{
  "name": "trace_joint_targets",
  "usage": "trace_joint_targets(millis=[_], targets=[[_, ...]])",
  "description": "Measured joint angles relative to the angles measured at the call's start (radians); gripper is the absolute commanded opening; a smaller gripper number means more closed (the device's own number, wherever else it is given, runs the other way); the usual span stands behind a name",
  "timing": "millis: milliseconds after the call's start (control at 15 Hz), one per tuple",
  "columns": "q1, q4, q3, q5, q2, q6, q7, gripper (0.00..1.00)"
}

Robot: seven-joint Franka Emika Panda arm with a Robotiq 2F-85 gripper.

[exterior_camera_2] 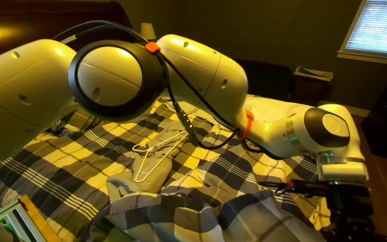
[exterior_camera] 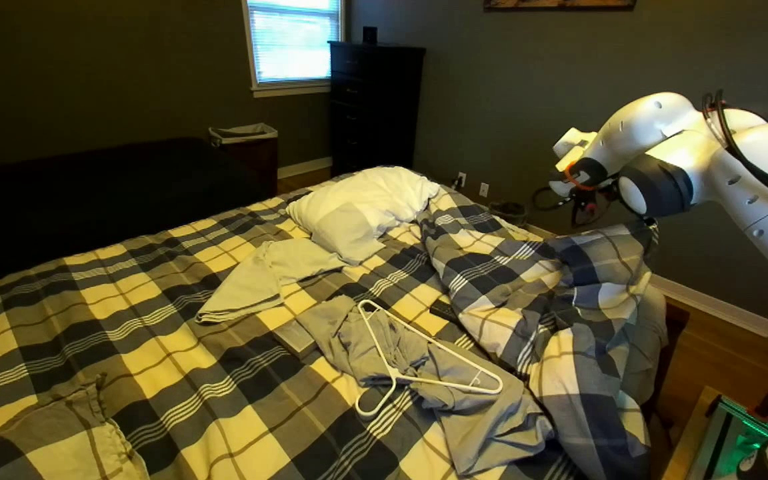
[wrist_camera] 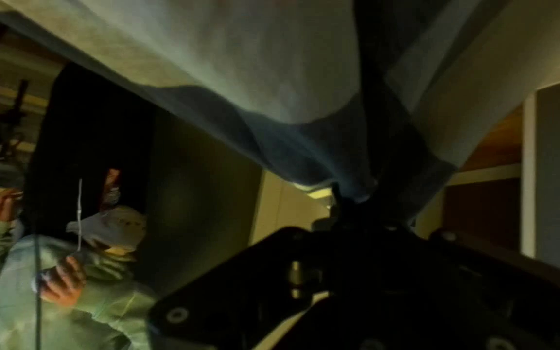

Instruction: Cover the bed with the bed sheet

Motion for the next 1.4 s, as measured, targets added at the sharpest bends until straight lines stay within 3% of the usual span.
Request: trace_joint_targets(millis=[400, 733, 933, 1200, 1400], targets=[[-0.123, -0.03, -0.046, -0.01, 0.11, 0.479, 0.14, 0.0], [-0.246, 0.048, -0.089, -0.01, 0.283, 0.761, 0.325, 0.0], [-0.296, 0.154, -0.163, 0.006, 0.422, 0.82, 0.445, 0.0], [-0.362, 0.192, -0.149, -0.259, 0.433, 0.829, 0.721, 0.0], [-0.401, 0.217, -0.098, -0.456, 0.421, 0.813, 0.895, 0.0]])
